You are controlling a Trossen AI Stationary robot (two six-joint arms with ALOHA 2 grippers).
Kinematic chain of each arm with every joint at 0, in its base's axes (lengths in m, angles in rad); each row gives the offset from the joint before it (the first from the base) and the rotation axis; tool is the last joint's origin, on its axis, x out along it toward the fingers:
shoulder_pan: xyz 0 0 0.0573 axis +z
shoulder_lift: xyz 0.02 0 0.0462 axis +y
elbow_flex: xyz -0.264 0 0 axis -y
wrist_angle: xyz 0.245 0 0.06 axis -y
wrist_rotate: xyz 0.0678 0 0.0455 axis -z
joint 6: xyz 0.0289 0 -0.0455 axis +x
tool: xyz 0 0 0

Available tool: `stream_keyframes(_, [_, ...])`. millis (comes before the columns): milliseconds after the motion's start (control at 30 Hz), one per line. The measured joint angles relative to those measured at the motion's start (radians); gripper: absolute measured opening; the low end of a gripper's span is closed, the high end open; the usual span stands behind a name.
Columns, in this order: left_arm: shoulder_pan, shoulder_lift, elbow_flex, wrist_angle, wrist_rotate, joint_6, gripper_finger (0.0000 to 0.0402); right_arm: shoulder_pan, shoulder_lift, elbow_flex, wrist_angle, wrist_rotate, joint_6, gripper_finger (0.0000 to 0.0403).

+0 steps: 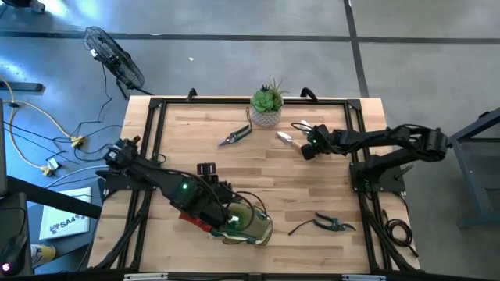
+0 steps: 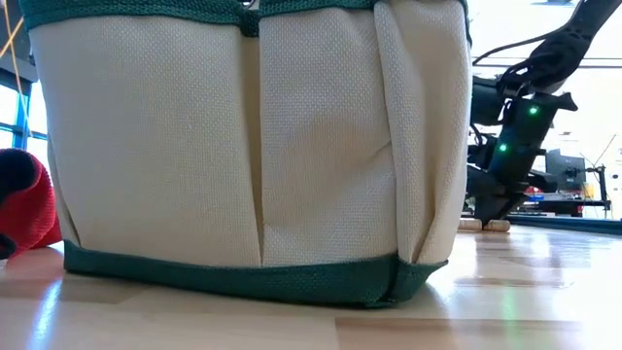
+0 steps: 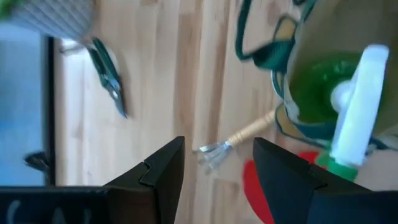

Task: Pick & Place Garden tools in Gardening bag
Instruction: Put the right brown trowel into the gardening bag

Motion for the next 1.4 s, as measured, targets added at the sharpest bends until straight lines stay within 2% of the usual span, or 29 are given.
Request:
stream_keyframes(167, [-0.018,0.0,-0.021,0.001,0.067,-0.019,0.0182,0.036,-0.079,-0.005,-0.075,0.004,-0.02,0.0049])
stream_keyframes(467, [-0.021,-0.021,-0.012,0.0,0.007,-0.021,0.0182,0.144,-0.347,-0.005,-0.144,-0.027,-0.021,0.0049])
stream_keyframes(567, [-0.024,-0.024,-0.012,0.001,0.015,-0.026,0.0182,0.207,-0.432,-0.005,-0.131,-0.084,-0.036,0.0049])
stream_keyframes(633, [-0.039,-0.037,-0.012,0.001,0.048,-0.046,0.0182,0.261,-0.482,-0.005,-0.107,-0.114,-0.046,0.0049])
stream_keyframes(767, [-0.087,-0.06,-0.011,0.002,0.186,-0.095,0.0182,0.382,-0.558,-0.004,-0.045,-0.126,-0.048,0.0049])
stream_keyframes(900, [-0.163,-0.075,-0.01,0.0,0.3,-0.18,0.0182,0.478,-0.585,-0.003,0.022,-0.115,-0.054,0.0049])
stream_keyframes(1000, [-0.231,-0.071,-0.011,0.004,0.334,-0.237,0.0182,0.514,-0.583,-0.002,0.039,-0.098,-0.051,0.0049])
stream_keyframes(1133, [-0.283,-0.072,-0.041,0.078,0.291,-0.244,0.0182,0.54,-0.567,-0.002,0.047,-0.065,-0.047,0.0049])
stream_keyframes(1300, [-0.31,-0.065,-0.042,0.142,0.089,-0.218,0.0182,0.566,-0.544,-0.002,0.089,-0.066,-0.047,0.0049])
stream_keyframes(1400, [-0.32,-0.049,-0.044,0.178,0.085,-0.223,0.0182,0.583,-0.543,-0.002,0.11,-0.06,-0.047,0.0049])
